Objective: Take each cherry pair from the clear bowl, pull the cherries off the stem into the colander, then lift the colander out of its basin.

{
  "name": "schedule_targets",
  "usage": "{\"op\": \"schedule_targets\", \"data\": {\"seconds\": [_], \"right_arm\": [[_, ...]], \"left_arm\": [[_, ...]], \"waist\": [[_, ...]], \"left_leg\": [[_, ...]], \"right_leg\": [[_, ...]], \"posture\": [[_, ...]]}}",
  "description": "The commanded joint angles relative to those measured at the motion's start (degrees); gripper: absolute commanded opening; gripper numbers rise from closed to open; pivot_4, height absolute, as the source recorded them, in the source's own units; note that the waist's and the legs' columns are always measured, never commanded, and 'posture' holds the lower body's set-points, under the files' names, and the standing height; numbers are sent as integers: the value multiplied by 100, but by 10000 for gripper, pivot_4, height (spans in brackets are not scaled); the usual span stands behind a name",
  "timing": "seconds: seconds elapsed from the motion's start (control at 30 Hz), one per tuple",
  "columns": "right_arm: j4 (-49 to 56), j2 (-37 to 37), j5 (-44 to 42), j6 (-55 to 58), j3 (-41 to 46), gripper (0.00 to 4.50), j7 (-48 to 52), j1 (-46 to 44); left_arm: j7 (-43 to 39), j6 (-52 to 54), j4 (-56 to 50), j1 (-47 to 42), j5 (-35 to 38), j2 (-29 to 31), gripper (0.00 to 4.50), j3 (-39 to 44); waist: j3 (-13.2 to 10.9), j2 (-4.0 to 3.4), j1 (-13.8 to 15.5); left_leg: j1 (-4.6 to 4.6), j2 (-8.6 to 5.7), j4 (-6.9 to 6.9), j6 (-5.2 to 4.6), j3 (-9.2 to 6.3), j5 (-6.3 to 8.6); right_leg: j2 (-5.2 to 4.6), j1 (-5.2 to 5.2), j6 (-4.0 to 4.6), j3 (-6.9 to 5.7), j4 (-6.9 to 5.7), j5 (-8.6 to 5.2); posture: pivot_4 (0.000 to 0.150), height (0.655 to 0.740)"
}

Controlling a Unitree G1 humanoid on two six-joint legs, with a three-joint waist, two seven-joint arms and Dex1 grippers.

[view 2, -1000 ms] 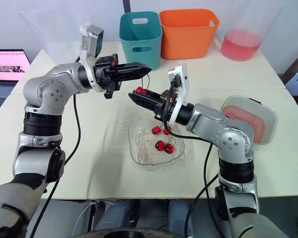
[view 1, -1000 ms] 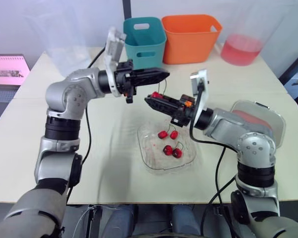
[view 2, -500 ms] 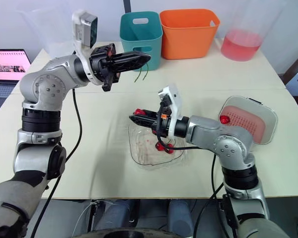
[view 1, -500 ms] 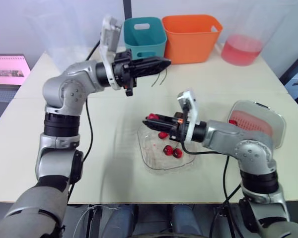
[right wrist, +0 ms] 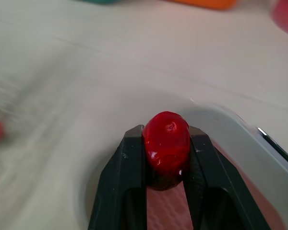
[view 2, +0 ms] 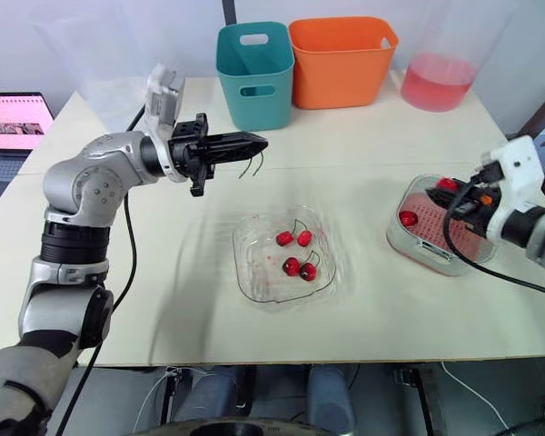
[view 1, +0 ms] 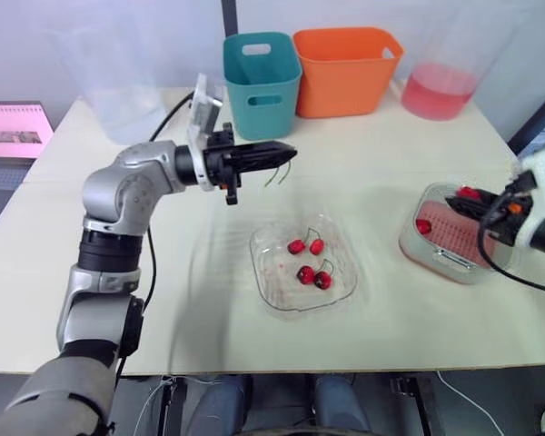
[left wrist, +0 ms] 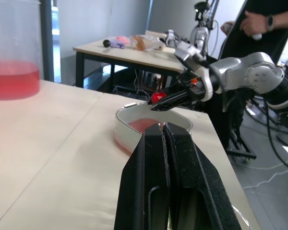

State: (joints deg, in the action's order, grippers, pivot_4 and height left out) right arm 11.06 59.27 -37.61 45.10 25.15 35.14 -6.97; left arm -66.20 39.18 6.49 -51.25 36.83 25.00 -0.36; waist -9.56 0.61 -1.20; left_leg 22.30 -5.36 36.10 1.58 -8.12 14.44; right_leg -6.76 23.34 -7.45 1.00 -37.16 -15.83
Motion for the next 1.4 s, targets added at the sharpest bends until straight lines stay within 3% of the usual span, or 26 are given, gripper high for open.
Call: {"op": "schedule_targets", "data": {"seconds": [0.03,0.3,0.5,0.67,0.77,0.9,1.07,1.17,1.27,1.4], "right_arm": [[-187,20,422,-404,-43,5432,159,8],[-484,-52,686,-514,-1,42628,246,-218],[157,-183,-118,80,-91,42628,444,-966],[1425,-858,-1226,938,-1077,42628,308,-2167],[1995,-1786,-1206,1119,-2195,42628,-125,-2998],[2357,-2568,-922,1261,-3257,42628,-425,-3390],[2136,-3025,-254,989,-4069,42628,-477,-3523],[2022,-3113,-92,869,-4130,42628,-385,-3557],[1986,-3099,-48,855,-4064,43018,-278,-3553],[1951,-3011,32,851,-3993,43018,-183,-3490]], "left_arm": [[-46,-160,-161,27,-62,47,0,-26],[-21,-172,-169,17,-103,133,0,-4],[300,-53,-98,80,-50,284,0,290],[614,884,-134,679,44,928,0,497],[938,1174,-153,1414,72,1262,0,855],[1238,1470,-116,2108,234,1401,0,1312],[1740,1162,613,2343,-16,1118,0,1535],[1889,1011,1065,2238,-113,992,0,1584],[1866,904,1172,2206,-178,1003,9090,1562],[1713,801,998,2315,-270,1204,29006,1465]], "waist": [[0,0,11],[-1,1,49],[-1,1,7],[0,-1,-95],[1,-2,-154],[1,12,-61],[5,18,124],[9,24,144],[9,26,104],[10,26,13]], "left_leg": [[0,0,0,0,1,0],[4,-1,3,2,1,-1],[2,1,2,1,0,-1],[-1,16,-3,0,-8,0],[-7,16,-10,1,-10,0],[22,8,-4,22,-34,-11],[19,-6,4,24,-32,-10],[14,-6,3,11,-27,-2],[15,-1,-1,17,-25,-5],[15,3,-8,24,-23,-9]], "right_leg": [[0,0,0,2,0,0],[-1,0,0,4,4,0],[0,1,0,4,4,0],[9,5,2,7,3,1],[8,9,2,17,3,1],[3,29,3,8,1,2],[-8,20,6,12,9,7],[-6,18,5,12,11,18],[-4,24,5,12,9,18],[-3,30,5,12,5,18]], "posture": [[1500,7400],[1500,7400],[1500,7400],[1500,7400],[1500,7400],[1500,7400],[1500,7400],[1500,7400],[1500,7400],[1500,7400]]}}
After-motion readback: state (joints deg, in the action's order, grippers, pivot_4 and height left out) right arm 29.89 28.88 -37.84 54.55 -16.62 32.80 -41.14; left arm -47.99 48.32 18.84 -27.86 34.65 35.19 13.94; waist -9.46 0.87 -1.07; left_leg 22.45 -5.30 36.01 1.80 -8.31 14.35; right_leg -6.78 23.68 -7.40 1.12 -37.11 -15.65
